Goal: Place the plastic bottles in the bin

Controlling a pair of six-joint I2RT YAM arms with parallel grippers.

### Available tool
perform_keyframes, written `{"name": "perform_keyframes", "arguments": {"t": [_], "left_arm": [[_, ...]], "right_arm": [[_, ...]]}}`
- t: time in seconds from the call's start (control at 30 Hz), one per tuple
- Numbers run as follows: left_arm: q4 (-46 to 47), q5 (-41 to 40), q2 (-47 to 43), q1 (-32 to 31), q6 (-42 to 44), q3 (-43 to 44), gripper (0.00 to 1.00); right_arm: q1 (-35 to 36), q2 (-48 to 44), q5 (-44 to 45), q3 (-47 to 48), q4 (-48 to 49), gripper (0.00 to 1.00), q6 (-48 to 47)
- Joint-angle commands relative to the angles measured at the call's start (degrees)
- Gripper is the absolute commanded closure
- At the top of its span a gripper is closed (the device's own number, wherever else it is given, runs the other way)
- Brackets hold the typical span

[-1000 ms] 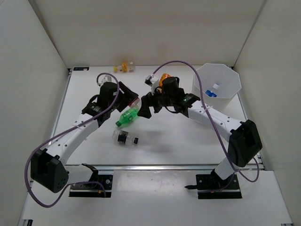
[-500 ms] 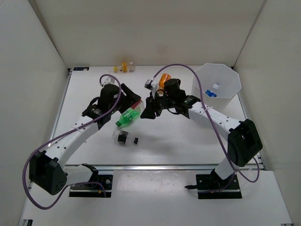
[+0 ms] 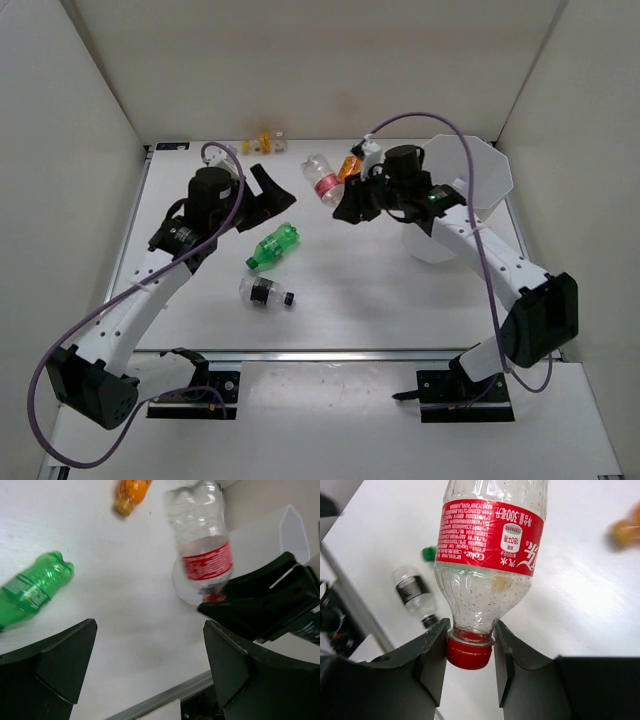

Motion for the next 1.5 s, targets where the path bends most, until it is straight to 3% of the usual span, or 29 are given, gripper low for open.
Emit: {"name": "perform_keyframes", "arguments": {"t": [0.0,0.13,0.27,0.33,0.47,0.57,0.7,0.77,0.9,1.13,1.27,1.33,1.47], "left_arm": [[-8.04,-0.81,-4.29,0.89,7.69,6.47,0.01],[-13.58,-5.99,-6.05,3.42,10.51,6.05,0.01],[-20.88,-11.19,-4.13,7.03,13.93,3.68,0.01],[-22.47,-12.59,-3.42,8.09,15.16,2.09,0.01],[-25.11,-14.45,-4.03,9.84,17.27,-0.81,0.02],[-26.87,-17.43,-3.86,10.46,17.89,-0.99,0.02],[-28.02,-16.30,-3.33,13.18,20.09,-0.63,0.02],[-27.23,-15.06,-3.59,13.36,20.35,-0.64,0.01],[-26.78,-15.33,-2.81,12.57,20.53,-0.55,0.02],[-24.76,-12.34,-2.71,14.07,21.49,-2.65,0.01],[-24.76,-11.37,-2.45,15.38,22.55,-3.18,0.01],[-24.85,-11.46,-2.54,15.38,22.64,-2.83,0.02],[-25.38,-11.10,-2.80,15.65,23.34,-4.06,0.01]], "right_arm": [[-3.77,-7.54,6.48,5.13,-3.04,1.00,-0.21],[-10.53,-11.50,10.71,10.58,-8.50,1.00,-1.53],[-23.36,-14.14,11.24,11.82,-11.31,1.00,-0.31],[-30.30,-14.23,9.75,11.03,-13.41,1.00,-1.27],[-36.56,-14.06,13.43,6.65,-14.13,0.99,-1.27],[-38.15,-13.01,12.74,6.11,-13.07,0.68,-1.97],[-34.47,-12.04,16.60,10.84,-14.30,0.08,-4.78],[-31.66,-10.72,22.11,14.27,-15.26,0.01,-5.57],[-20.34,-7.04,36.43,24.01,-18.95,0.01,-6.63],[-1.52,3.42,40.07,32.29,-17.21,0.00,-2.94],[5.16,16.59,41.38,40.88,-18.08,0.00,0.66],[7.02,25.80,49.09,45.71,-18.08,0.00,2.07],[6.60,43.46,58.62,64.15,-24.83,0.01,7.59]]}}
